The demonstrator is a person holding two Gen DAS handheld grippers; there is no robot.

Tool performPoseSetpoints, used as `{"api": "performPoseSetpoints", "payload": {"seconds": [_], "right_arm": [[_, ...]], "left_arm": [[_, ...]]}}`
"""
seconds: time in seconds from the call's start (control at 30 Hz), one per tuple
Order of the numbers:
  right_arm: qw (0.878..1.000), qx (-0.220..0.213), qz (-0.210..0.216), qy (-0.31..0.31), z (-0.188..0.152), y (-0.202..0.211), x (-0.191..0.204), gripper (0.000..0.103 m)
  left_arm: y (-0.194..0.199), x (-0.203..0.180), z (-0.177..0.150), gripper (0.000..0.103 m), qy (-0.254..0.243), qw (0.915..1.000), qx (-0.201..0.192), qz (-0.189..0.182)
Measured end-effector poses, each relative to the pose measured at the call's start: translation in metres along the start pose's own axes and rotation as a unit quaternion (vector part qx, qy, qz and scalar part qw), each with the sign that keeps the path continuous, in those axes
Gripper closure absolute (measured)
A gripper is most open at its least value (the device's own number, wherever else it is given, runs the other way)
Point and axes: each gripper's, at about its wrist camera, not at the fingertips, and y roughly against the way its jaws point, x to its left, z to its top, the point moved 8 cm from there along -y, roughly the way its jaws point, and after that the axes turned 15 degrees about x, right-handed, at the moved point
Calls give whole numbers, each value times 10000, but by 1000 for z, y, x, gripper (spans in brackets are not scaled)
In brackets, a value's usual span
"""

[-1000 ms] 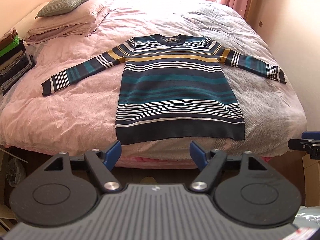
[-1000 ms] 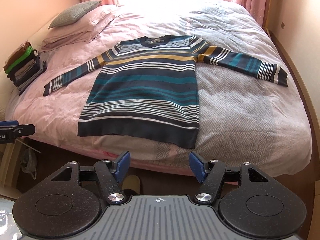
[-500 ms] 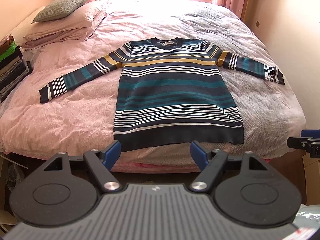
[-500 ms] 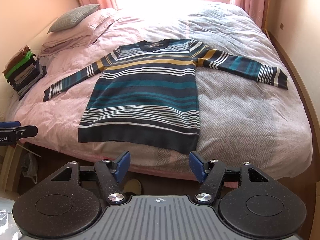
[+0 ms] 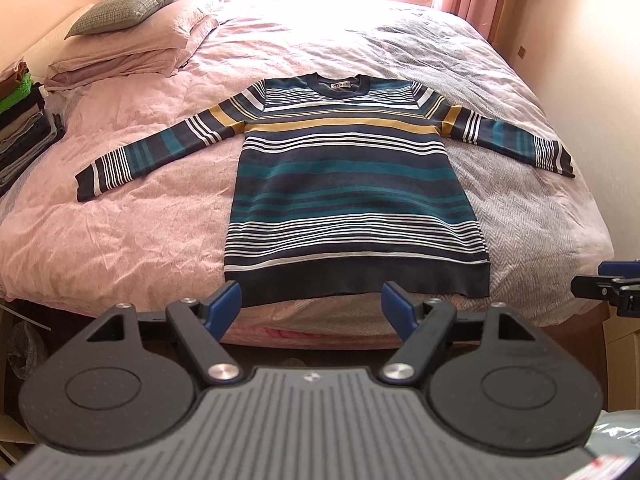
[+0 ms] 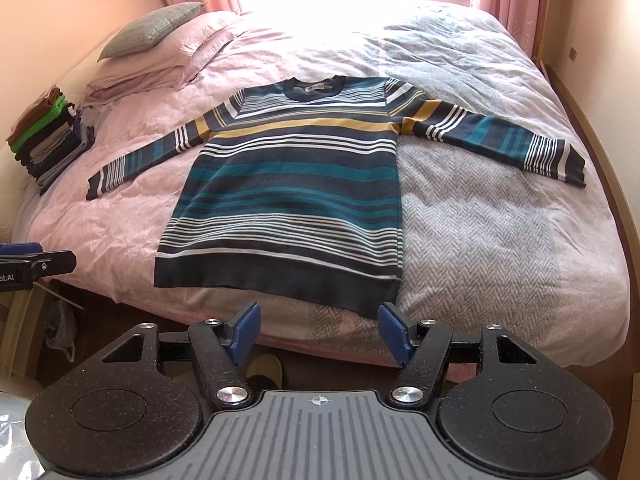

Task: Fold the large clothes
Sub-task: 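Move both grippers down toward the sweater's sleeves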

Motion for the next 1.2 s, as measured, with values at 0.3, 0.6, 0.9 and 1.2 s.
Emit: {"api": "performPoseSetpoints", "payload": {"seconds": [0.3,0.6,0.9,1.2], "right_arm": [[10000,7,-20,-39,40,-16,-2,41],[9989,-100,-241,-386,115,-30,-2,41],[9943,-112,-474,-944,204,-63,7,41],[9841,-585,-723,-1511,308,-83,6,41]], "left_arm": [[-17,11,40,29,51,9999,-48,-147],[-42,40,127,26,-6,9991,-193,-377],[-77,135,222,25,608,9967,-324,-431],[-164,288,259,25,2676,9548,-474,-1205]]}}
